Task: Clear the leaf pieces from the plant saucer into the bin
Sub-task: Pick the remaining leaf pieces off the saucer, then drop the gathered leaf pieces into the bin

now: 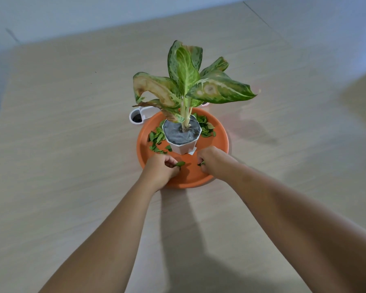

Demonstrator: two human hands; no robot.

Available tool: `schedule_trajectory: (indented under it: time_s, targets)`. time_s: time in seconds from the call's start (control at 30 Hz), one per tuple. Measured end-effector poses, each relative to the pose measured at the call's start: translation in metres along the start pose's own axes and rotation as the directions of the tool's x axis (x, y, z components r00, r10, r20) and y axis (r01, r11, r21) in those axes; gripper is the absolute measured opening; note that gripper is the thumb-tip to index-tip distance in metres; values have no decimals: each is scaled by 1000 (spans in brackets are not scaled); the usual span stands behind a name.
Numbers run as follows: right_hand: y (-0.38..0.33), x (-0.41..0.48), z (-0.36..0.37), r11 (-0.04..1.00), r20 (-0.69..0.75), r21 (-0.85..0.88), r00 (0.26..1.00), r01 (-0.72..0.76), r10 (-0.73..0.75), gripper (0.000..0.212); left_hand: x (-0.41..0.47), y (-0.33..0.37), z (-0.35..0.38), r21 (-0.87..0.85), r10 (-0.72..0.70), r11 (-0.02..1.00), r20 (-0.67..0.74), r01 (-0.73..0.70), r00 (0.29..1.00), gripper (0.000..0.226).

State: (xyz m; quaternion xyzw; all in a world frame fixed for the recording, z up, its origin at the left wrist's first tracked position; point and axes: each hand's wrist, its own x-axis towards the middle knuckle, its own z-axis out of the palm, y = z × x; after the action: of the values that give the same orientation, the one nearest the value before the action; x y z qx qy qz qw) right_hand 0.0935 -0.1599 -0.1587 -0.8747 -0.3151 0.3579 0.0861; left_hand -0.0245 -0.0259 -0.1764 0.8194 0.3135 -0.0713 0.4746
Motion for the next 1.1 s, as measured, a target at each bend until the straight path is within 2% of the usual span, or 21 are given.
schedule_trajectory:
  time_s: [0.1, 0.2, 0.27, 0.33, 0.47, 0.6, 0.7, 0.87, 1.1]
  targets:
    - [6, -3, 0, 999, -95, 38, 995, -15, 19, 27, -3, 3, 1, -115, -7, 993, -23, 4, 1000, 5]
    - [17, -13, -2, 935, -309, 355, 947, 29, 88, 15, -8, 11, 2, -259, -19, 966, -33, 10, 999, 7]
    - [28, -25, -4, 810, -336, 584, 925, 54, 181, 8, -13, 19, 9, -341, -32, 940, -27, 21, 999, 6]
    - [40, -38, -6, 660, -299, 750, 915, 50, 270, 6, -18, 27, 20, -414, -43, 910, -18, 32, 999, 7]
    - [79, -71, -1, 393, -256, 912, 910, 115, 327, 11, -31, 51, 55, -500, -24, 865, 53, 47, 998, 7]
    - [129, -121, 7, 169, -237, 968, 886, 183, 398, 8, -48, 84, 103, -549, 35, 834, 145, 51, 989, 8]
    - [170, -164, 11, 71, -239, 970, 863, 233, 445, 7, -62, 109, 144, -562, 59, 824, 205, 68, 977, 9]
    - [251, -246, 29, 23, -254, 956, 791, 291, 557, 12, -106, 152, 235, -530, 78, 841, 316, 107, 946, 9]
    - [346, -348, 82, -72, -178, 946, 692, 316, 700, 11, -176, 178, 356, -457, 81, 875, 463, 159, 883, 10]
